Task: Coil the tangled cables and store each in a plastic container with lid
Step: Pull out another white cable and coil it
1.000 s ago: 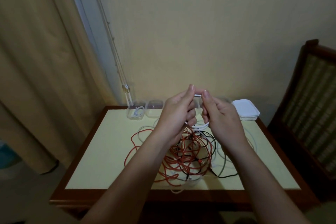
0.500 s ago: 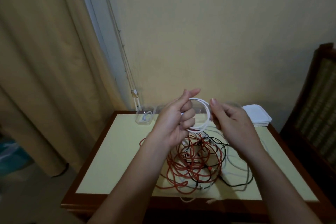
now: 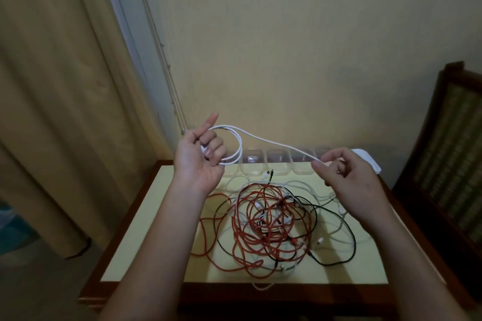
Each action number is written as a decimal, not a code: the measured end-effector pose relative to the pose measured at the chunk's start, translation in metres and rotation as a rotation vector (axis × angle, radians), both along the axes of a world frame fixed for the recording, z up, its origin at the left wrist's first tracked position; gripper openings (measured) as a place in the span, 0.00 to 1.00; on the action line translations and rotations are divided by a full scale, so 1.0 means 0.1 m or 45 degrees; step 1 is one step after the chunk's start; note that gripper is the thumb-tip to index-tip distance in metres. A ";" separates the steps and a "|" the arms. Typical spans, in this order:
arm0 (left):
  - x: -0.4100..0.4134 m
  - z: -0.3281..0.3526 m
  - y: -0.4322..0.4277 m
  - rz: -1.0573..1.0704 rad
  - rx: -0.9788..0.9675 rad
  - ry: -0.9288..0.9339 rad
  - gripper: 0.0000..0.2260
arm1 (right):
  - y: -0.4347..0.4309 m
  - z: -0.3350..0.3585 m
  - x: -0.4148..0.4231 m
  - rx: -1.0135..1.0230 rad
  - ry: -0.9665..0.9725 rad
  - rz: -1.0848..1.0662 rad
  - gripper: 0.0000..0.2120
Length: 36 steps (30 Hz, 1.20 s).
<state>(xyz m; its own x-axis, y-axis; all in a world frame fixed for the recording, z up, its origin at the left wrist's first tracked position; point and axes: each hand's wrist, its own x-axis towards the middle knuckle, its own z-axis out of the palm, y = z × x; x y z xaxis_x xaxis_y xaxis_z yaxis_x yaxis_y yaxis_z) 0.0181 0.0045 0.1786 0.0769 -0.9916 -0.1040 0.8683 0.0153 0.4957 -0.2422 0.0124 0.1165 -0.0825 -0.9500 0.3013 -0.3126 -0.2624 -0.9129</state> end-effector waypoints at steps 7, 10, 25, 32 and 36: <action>-0.04 -0.08 -0.03 0.067 -0.012 -0.134 0.16 | -0.01 -0.06 0.04 -0.214 0.559 -0.080 0.08; -0.14 -0.11 0.01 0.068 -0.079 -0.249 0.14 | 0.00 -0.07 0.12 -0.286 0.672 -0.016 0.07; -0.58 -0.42 0.13 -0.073 -0.202 -1.000 0.12 | 0.11 -0.02 0.49 -0.307 0.261 0.152 0.12; -0.59 -0.43 0.21 -0.240 -0.003 -1.001 0.11 | 0.18 -0.04 0.58 -0.237 0.156 0.196 0.10; -0.61 -0.50 0.23 -0.465 0.044 -0.987 0.12 | 0.12 -0.08 0.61 -0.219 0.204 0.119 0.12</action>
<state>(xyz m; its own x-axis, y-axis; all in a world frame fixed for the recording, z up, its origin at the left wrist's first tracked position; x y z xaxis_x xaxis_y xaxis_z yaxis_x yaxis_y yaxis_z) -0.0426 0.0273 0.1288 -0.1849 -0.9653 -0.1845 0.2315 -0.2253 0.9464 -0.1815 0.0245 0.1083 0.0650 -0.8849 0.4613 -0.4169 -0.4440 -0.7931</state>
